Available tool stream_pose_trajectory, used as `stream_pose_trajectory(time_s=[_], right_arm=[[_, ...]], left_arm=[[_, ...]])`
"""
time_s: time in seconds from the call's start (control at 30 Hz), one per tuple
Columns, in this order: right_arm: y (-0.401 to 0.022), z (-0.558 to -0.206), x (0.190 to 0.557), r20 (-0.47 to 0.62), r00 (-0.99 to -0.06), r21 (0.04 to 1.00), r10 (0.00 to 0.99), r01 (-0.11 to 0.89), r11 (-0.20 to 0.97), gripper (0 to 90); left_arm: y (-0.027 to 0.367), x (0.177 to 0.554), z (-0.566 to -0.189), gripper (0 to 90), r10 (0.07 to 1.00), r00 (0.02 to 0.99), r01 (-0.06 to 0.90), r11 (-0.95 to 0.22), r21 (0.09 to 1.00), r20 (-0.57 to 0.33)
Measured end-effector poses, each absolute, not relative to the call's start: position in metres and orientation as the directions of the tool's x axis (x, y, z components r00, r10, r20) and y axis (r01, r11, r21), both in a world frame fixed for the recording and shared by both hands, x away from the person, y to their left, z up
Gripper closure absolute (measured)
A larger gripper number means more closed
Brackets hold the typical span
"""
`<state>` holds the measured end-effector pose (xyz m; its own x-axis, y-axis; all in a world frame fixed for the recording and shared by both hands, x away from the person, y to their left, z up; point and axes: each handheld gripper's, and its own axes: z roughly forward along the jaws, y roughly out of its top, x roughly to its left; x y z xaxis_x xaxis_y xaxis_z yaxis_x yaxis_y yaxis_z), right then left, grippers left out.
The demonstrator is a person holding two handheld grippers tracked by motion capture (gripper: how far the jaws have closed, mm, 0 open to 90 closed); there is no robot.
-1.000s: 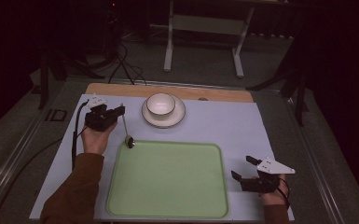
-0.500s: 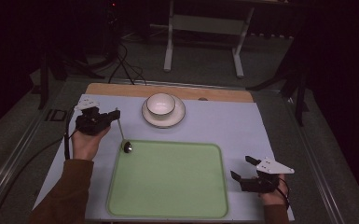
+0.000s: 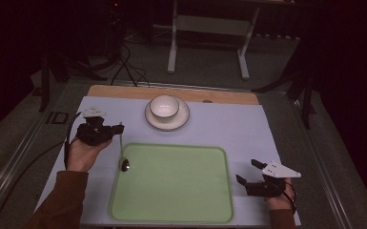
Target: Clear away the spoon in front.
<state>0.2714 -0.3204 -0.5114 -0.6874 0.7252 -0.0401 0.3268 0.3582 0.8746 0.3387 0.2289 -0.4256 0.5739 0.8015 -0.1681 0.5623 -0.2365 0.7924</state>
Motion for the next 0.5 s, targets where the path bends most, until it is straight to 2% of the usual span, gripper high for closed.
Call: stream_pose_trajectory(time_s=[0.1, 0.5], right_arm=[[-0.32, -0.512, 0.272, -0.041, -0.688, 0.874, 0.725, 0.327, 0.36, 14.1], [-0.32, -0.512, 0.271, -0.042, -0.687, 0.873, 0.725, 0.327, 0.361, 14.1]], left_arm=[[0.233, 0.341, -0.438, 88.7, 0.784, 0.584, 0.571, -0.21, 0.794, -0.212], [0.241, 0.327, -0.473, 85.6, 0.753, 0.59, 0.561, -0.122, 0.819, -0.292]])
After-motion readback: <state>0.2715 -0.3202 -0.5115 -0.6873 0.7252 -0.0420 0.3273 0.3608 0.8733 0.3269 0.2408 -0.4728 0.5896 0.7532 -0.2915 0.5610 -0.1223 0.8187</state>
